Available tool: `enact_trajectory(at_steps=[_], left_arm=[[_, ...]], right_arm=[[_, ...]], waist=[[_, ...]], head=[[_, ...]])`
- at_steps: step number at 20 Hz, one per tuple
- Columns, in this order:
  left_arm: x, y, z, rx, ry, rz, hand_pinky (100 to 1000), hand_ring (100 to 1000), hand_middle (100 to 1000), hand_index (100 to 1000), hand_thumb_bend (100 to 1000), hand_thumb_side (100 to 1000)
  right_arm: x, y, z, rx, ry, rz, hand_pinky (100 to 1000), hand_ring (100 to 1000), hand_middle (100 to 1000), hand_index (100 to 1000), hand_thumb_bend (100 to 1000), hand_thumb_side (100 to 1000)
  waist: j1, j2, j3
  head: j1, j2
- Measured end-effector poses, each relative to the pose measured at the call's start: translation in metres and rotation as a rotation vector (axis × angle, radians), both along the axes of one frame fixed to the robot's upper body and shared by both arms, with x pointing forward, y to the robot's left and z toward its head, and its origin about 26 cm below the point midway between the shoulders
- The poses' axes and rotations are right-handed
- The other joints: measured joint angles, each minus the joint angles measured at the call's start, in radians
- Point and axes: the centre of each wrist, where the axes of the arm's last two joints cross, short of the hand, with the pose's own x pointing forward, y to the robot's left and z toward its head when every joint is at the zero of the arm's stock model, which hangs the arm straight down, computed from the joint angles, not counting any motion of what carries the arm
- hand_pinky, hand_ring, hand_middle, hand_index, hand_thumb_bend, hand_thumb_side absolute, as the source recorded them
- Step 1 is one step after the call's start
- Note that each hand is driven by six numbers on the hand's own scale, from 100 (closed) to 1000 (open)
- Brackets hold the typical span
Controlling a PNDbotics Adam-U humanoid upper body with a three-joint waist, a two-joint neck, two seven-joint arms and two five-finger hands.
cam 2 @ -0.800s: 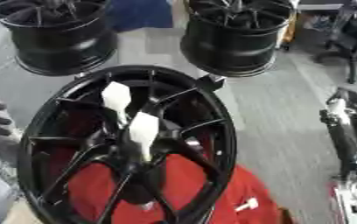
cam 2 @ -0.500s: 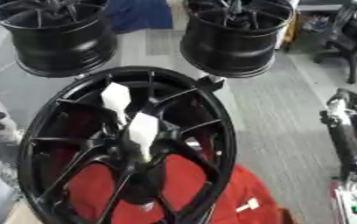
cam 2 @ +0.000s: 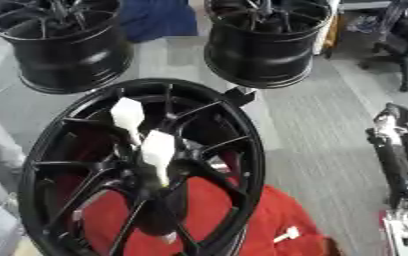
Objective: Pull the pin out of the wheel hub.
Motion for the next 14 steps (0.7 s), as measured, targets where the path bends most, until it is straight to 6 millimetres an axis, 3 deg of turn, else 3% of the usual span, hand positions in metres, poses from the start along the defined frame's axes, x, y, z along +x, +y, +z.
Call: enact_trajectory(at_steps=[4, 14], left_arm=[[0.010, -0.014, 0.035, 0.207, -0.104, -0.096, 616, 655, 772, 870, 100, 247], [0.025, -0.045, 0.100, 0.826, -0.238, -0.312, 679, 657, 837, 893, 100, 249]], right_arm=[[0.000, -0.001, 0.001, -0.010, 0.002, 0.002, 574, 559, 566, 746, 100, 583], [0.001, -0.001, 0.001, -0.027, 0.013, 0.026, 573, 559, 566, 746, 100, 576]], waist=[[0.010, -0.005, -0.011], [0.014, -0.008, -0.068]], head=[[0.000, 0.000], [0.023, 0.000]])
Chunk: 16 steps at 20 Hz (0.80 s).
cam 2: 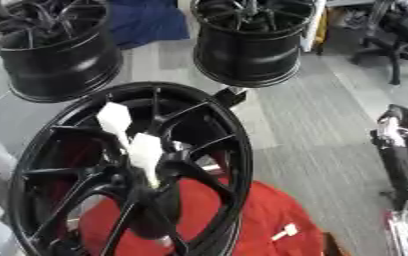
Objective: Pull the pin out of the wheel hub.
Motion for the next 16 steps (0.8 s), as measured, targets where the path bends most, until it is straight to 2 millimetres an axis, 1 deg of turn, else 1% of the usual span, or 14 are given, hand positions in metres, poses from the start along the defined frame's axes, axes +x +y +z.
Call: enact_trajectory(at_steps=[2, 4, 6, 9, 13, 16], left_arm=[[0.001, -0.002, 0.002, 0.113, 0.007, -0.026, 684, 638, 833, 896, 149, 255], [0.006, -0.007, -0.002, 0.205, 0.023, -0.050, 687, 625, 825, 891, 184, 254], [0.015, -0.014, -0.007, 0.284, 0.036, -0.076, 692, 632, 824, 890, 248, 257], [0.031, -0.030, -0.019, 0.393, 0.063, -0.122, 690, 634, 823, 893, 306, 267], [0.052, -0.047, -0.032, 0.502, 0.083, -0.156, 689, 637, 832, 896, 363, 324], [0.068, -0.055, -0.038, 0.514, 0.093, -0.129, 690, 644, 849, 900, 398, 394]], right_arm=[[0.000, 0.001, 0.000, -0.001, 0.001, 0.009, 573, 559, 566, 745, 100, 577], [0.001, 0.002, 0.001, -0.002, -0.001, 0.016, 573, 559, 566, 745, 100, 578], [0.001, 0.002, 0.001, -0.002, 0.000, 0.018, 573, 559, 566, 745, 100, 579], [0.002, 0.003, 0.001, -0.001, 0.003, 0.024, 573, 558, 566, 745, 100, 579], [0.001, 0.003, 0.000, 0.002, 0.006, 0.027, 573, 559, 567, 745, 100, 582], [0.001, 0.003, -0.001, 0.005, 0.008, 0.029, 573, 559, 567, 745, 100, 584]], waist=[[-0.002, 0.001, -0.010], [-0.004, 0.001, -0.013], [-0.004, 0.002, -0.015], [-0.004, 0.002, -0.015], [-0.005, 0.002, -0.014], [-0.007, 0.002, -0.017]], head=[[0.009, 0.000], [0.015, 0.000], [0.016, 0.000], [0.016, 0.000], [0.014, 0.000], [0.013, 0.000]])
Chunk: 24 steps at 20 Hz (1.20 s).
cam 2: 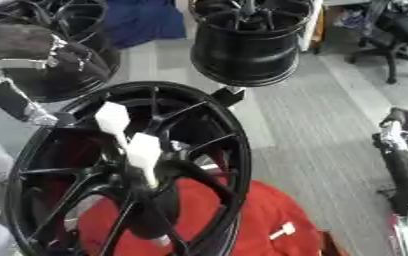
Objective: Pull the pin out of the wheel hub.
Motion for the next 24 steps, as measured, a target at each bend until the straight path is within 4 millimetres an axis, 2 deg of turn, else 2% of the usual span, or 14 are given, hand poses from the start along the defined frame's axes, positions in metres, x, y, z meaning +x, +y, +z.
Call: enact_trajectory(at_steps=[6, 10, 11, 19, 24], left_arm=[[0.025, -0.007, -0.014, 0.017, 0.014, 0.083, 668, 625, 857, 908, 410, 545], [0.035, -0.006, -0.024, 0.024, 0.043, 0.139, 660, 616, 852, 906, 415, 559], [0.037, -0.005, -0.025, 0.024, 0.053, 0.150, 652, 600, 841, 904, 418, 589], [0.041, -0.004, -0.032, 0.010, 0.117, 0.191, 645, 595, 852, 912, 422, 646], [0.041, -0.008, -0.040, -0.001, 0.149, 0.173, 641, 590, 841, 909, 396, 598]], right_arm=[[-0.001, 0.000, -0.001, 0.001, 0.003, 0.000, 573, 559, 567, 745, 100, 585], [-0.001, 0.000, -0.001, 0.002, 0.003, 0.000, 573, 559, 567, 745, 100, 587], [-0.001, 0.000, -0.001, 0.002, 0.003, 0.000, 573, 559, 568, 745, 100, 587], [-0.001, 0.000, -0.001, 0.004, 0.002, 0.003, 573, 559, 568, 745, 100, 589], [-0.001, 0.000, -0.001, 0.004, 0.002, 0.004, 573, 559, 568, 745, 100, 589]], waist=[[-0.002, 0.001, -0.009], [-0.002, 0.001, -0.012], [-0.002, 0.001, -0.012], [-0.001, 0.001, -0.012], [-0.001, 0.000, -0.013]], head=[[-0.001, 0.000], [-0.001, 0.000], [-0.001, 0.000], [-0.003, 0.000], [-0.005, 0.000]])
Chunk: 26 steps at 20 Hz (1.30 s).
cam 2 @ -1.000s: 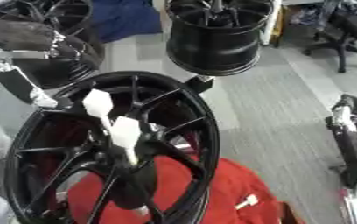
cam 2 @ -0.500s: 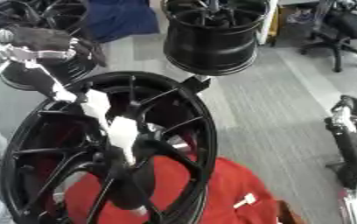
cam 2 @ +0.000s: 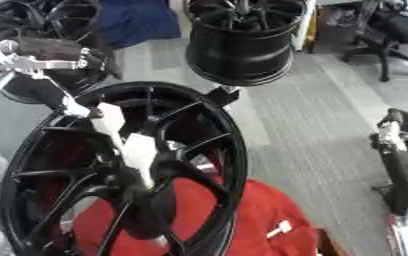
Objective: Pull the pin out of the wheel hub.
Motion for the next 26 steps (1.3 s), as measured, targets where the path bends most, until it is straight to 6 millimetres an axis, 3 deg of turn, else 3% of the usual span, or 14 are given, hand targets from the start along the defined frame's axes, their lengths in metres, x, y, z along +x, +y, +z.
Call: enact_trajectory(at_steps=[3, 6, 11, 16, 23, 26], left_arm=[[0.000, -0.001, -0.002, -0.008, 0.004, -0.013, 634, 582, 833, 903, 365, 539], [-0.001, -0.002, -0.005, -0.010, 0.013, -0.022, 628, 576, 826, 901, 349, 550], [-0.001, -0.002, -0.016, -0.020, 0.052, -0.031, 624, 575, 827, 904, 411, 742], [-0.004, -0.005, -0.014, -0.061, 0.075, -0.049, 633, 586, 835, 906, 447, 809], [-0.008, 0.001, -0.008, -0.069, 0.087, -0.048, 634, 587, 832, 903, 379, 640], [-0.009, 0.001, -0.010, -0.053, 0.085, -0.045, 631, 585, 833, 905, 368, 611]], right_arm=[[0.000, 0.000, 0.000, 0.000, 0.000, 0.000, 573, 559, 568, 746, 100, 589], [0.000, 0.000, 0.000, 0.000, 0.000, 0.000, 573, 559, 568, 746, 100, 589], [0.000, 0.000, 0.000, 0.001, 0.000, 0.001, 573, 559, 568, 746, 100, 589], [0.000, 0.000, 0.000, 0.001, 0.001, 0.001, 573, 559, 569, 746, 100, 589], [0.000, 0.000, -0.001, 0.002, 0.004, 0.000, 573, 559, 569, 746, 100, 588], [0.000, 0.000, -0.001, 0.002, 0.004, 0.000, 573, 559, 569, 746, 100, 587]], waist=[[0.000, -0.001, 0.000], [0.000, -0.003, -0.001], [-0.001, -0.002, -0.001], [0.000, -0.001, 0.001], [0.000, -0.001, 0.002], [0.000, -0.001, 0.002]], head=[[0.000, 0.000], [0.000, 0.000], [0.000, 0.000], [-0.001, 0.000], [-0.004, 0.000], [-0.005, 0.000]])
